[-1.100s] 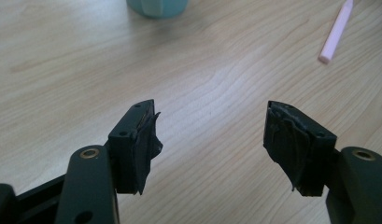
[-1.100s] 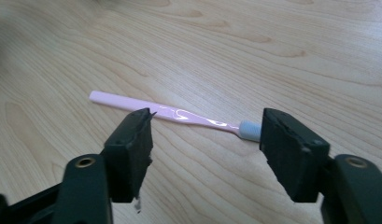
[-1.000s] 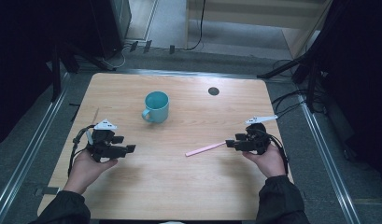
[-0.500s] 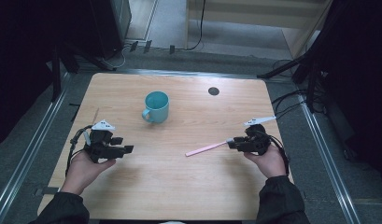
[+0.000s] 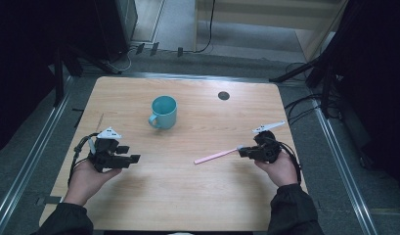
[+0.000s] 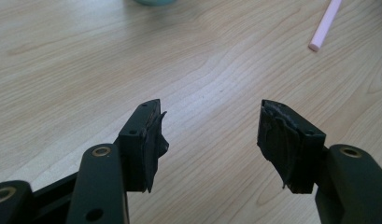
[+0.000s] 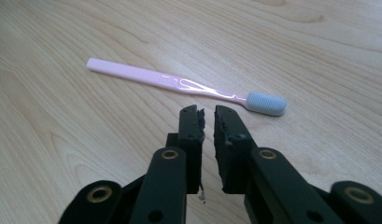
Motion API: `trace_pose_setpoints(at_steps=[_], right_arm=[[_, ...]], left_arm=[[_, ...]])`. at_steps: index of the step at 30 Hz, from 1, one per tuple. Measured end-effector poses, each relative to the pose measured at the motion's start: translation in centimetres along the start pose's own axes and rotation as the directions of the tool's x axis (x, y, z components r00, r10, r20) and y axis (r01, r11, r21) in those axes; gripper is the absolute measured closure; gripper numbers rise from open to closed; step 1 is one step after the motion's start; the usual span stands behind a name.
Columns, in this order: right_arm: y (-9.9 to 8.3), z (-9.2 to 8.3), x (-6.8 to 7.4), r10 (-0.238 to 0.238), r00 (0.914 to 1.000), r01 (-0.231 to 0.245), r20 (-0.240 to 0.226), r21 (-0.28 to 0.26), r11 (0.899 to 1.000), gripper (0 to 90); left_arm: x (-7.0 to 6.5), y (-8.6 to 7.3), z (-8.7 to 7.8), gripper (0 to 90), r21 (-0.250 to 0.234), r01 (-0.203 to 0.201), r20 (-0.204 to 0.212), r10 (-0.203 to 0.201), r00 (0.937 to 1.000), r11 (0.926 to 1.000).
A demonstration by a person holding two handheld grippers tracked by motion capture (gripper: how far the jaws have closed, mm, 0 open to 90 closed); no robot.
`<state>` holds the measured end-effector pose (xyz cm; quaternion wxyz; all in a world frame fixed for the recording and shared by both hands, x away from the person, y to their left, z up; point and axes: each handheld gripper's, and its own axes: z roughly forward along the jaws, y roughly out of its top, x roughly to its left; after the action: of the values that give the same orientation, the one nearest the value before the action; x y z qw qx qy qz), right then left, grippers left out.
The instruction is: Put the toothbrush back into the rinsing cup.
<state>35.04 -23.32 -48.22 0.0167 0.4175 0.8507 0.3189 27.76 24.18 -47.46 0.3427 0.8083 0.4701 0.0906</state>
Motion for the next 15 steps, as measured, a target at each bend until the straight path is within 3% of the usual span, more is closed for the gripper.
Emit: trace_pose_setpoints(at_steps=[5, 9, 15], right_arm=[[0.1, 0.4, 0.1, 0.0, 1.0, 0.0, -0.002, 0.022, 1.0, 88.3], [0.3, 0.5, 0.2, 0.001, 0.9999, -0.001, 0.012, 0.007, 1.0, 90.0], [0.3, 1.2, -0.5, 0.044, 0.9984, -0.046, 0.036, 0.032, 0.998, 90.0]], left_arm=[[0.1, -0.1, 0.1, 39.7, 0.005, -0.001, -0.009, 0.001, 1.0, 1.0], [-0.1, -0.1, 0.2, 39.5, 0.009, -0.004, -0.013, 0.004, 0.9999, 1.0], [-0.2, -0.1, 0.4, 39.5, 0.02, -0.008, -0.013, 0.008, 0.9999, 0.9998]])
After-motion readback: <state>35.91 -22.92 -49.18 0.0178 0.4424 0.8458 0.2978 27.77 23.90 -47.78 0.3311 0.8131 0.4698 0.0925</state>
